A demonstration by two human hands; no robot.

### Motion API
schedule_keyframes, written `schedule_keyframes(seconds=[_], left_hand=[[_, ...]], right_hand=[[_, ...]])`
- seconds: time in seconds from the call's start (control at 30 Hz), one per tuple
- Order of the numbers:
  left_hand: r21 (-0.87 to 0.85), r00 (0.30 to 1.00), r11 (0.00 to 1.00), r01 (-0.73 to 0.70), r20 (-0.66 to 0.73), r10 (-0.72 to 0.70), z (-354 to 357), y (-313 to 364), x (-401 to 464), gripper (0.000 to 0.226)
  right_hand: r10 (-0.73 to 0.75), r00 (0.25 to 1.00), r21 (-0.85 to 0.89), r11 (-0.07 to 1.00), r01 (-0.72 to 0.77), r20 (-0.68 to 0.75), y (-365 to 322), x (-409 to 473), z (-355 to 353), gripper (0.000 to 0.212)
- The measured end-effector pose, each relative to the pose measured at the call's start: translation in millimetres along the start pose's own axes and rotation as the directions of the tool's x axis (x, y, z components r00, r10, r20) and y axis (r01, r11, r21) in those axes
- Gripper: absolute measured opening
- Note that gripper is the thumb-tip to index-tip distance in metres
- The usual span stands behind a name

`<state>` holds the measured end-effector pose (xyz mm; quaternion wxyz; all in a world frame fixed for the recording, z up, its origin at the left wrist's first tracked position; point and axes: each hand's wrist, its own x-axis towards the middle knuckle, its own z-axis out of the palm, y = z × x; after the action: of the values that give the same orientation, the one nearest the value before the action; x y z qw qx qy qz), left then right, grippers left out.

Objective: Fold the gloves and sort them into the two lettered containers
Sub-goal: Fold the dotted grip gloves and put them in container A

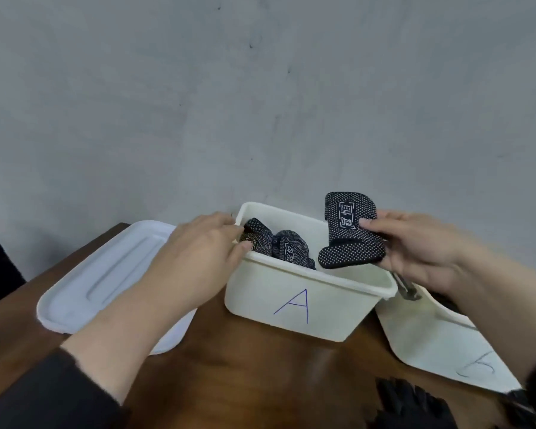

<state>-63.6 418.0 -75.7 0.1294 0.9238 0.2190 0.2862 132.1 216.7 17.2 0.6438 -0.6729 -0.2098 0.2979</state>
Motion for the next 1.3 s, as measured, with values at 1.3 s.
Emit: schedule_keyframes(seconds=[1.3], left_hand=[[-0.264, 0.912, 0.916, -0.303, 0.2, 0.359, 113, 149, -119, 0.042]], right_hand=[[-0.475, 0.858, -0.868, 0.491, 0.071, -0.198, 170, -178, -108, 0.017]])
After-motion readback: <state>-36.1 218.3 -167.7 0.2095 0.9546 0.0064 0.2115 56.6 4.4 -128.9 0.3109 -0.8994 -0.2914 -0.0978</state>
